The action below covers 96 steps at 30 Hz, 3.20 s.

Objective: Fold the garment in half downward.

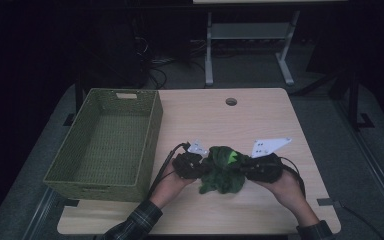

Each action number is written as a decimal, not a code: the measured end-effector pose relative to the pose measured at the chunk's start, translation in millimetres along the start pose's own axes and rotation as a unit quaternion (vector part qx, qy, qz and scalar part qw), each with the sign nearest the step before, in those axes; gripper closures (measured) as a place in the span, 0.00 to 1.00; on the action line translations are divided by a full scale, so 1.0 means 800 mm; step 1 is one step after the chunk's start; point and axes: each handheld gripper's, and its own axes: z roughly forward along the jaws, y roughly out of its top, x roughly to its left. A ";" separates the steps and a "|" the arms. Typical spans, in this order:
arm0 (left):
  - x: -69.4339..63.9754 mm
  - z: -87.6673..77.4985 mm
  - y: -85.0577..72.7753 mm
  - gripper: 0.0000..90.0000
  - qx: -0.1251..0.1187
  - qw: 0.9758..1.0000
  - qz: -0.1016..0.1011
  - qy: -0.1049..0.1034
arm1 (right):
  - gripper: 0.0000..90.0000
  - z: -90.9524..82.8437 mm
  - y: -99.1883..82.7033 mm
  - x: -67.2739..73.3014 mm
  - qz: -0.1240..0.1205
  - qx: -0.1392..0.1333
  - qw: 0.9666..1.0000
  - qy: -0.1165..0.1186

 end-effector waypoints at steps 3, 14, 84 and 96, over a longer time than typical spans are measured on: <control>-0.001 0.005 -0.002 0.91 0.002 1.000 -0.001 0.004 | 0.97 0.007 -0.010 0.011 0.003 0.012 1.000 0.023; 0.000 -0.013 0.003 0.90 -0.019 1.000 -0.015 0.014 | 0.97 0.037 -0.051 0.035 0.024 0.063 0.995 0.070; -0.020 -0.015 -0.024 0.98 0.066 0.998 -0.006 0.021 | 0.97 0.003 -0.045 0.006 0.034 0.071 0.993 -0.093; -0.016 -0.016 -0.024 0.98 0.067 0.997 -0.004 0.024 | 0.98 0.025 -0.086 -0.005 0.043 0.136 0.986 -0.086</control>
